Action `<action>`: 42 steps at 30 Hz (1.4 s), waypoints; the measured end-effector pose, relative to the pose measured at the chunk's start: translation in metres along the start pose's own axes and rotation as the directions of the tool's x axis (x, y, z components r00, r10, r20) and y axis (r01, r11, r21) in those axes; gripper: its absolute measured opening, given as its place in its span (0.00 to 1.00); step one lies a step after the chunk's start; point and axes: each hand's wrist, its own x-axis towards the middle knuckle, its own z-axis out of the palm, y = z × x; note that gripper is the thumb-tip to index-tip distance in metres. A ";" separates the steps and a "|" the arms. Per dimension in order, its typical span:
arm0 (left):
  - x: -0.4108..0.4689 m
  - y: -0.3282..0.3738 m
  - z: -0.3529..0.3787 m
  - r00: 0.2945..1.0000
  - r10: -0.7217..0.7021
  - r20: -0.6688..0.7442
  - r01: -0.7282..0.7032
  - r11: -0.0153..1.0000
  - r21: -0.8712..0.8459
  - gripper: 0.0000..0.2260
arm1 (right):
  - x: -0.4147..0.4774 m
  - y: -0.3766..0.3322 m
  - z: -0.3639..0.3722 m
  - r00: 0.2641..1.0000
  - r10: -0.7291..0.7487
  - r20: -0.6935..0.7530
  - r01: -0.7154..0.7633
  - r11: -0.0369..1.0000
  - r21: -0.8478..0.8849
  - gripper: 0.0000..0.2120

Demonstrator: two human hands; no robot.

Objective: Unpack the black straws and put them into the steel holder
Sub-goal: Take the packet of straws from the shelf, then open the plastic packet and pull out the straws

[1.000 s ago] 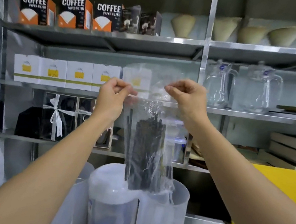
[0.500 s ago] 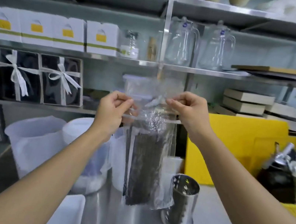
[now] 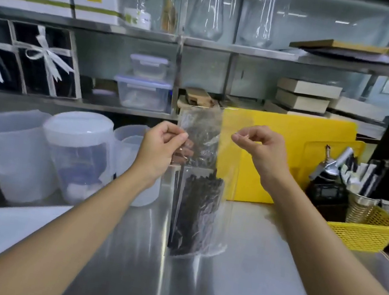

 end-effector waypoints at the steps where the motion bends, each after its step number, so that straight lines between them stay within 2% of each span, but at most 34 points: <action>1: -0.003 -0.003 0.013 1.000 -0.009 -0.011 0.009 1.000 0.002 0.06 | -0.001 0.007 -0.011 0.999 0.026 0.024 -0.026 0.999 0.034 0.10; 5: -0.014 -0.021 0.063 0.996 -0.069 -0.052 0.070 0.997 0.026 0.06 | -0.005 0.037 -0.054 0.983 0.121 0.136 -0.133 0.987 0.086 0.07; 9: -0.029 -0.038 0.098 0.984 -0.128 -0.125 0.136 0.989 0.062 0.06 | -0.007 0.055 -0.084 0.970 0.172 0.170 -0.190 0.977 0.096 0.06; 14: -0.040 -0.051 0.121 0.955 -0.230 -0.185 0.246 0.967 0.069 0.01 | -0.017 0.063 -0.096 0.981 0.165 0.105 -0.174 0.982 0.076 0.06; 16: -0.040 -0.055 0.129 0.938 -0.217 -0.271 0.266 0.950 0.162 0.08 | -0.021 0.061 -0.101 0.987 0.154 0.042 -0.156 0.986 0.060 0.05; 18: -0.042 -0.056 0.134 0.934 -0.146 -0.325 0.233 0.941 0.247 0.12 | -0.022 0.059 -0.101 0.988 0.152 -0.009 -0.151 0.987 0.056 0.07; 20: -0.047 -0.054 0.143 0.961 -0.055 -0.271 0.136 0.947 0.291 0.10 | -0.022 0.058 -0.100 0.985 0.170 -0.032 -0.168 0.985 0.048 0.10; 23: -0.059 -0.050 0.160 0.998 -0.012 -0.054 0.028 0.953 0.302 0.06 | -0.022 0.058 -0.096 0.982 0.187 -0.004 -0.187 0.982 0.030 0.14; 27: -0.073 -0.053 0.171 0.954 -0.140 0.264 0.055 0.950 0.306 0.19 | -0.029 0.061 -0.087 0.979 0.189 0.071 -0.194 0.978 0.079 0.19; 30: -0.074 -0.057 0.170 0.945 -0.156 0.287 0.068 0.953 0.295 0.26 | -0.036 0.063 -0.079 0.965 0.202 0.166 -0.219 0.972 0.086 0.20; 34: -0.073 -0.066 0.161 0.950 -0.199 0.241 0.153 0.968 0.197 0.18 | -0.039 0.064 -0.076 0.923 0.197 0.329 -0.227 0.972 0.055 0.20; 36: -0.074 -0.070 0.154 0.950 -0.201 0.240 0.172 0.976 0.135 0.18 | -0.041 0.068 -0.077 0.902 0.194 0.386 -0.235 0.970 0.063 0.19; 40: -0.076 -0.072 0.135 0.909 -0.241 0.339 0.224 0.971 0.087 0.21 | -0.046 0.074 -0.082 0.869 0.193 0.457 -0.279 0.951 0.130 0.17; 42: -0.077 -0.071 0.127 0.896 -0.258 0.361 0.257 0.965 0.051 0.17 | -0.047 0.074 -0.084 0.855 0.201 0.479 -0.325 0.926 0.191 0.15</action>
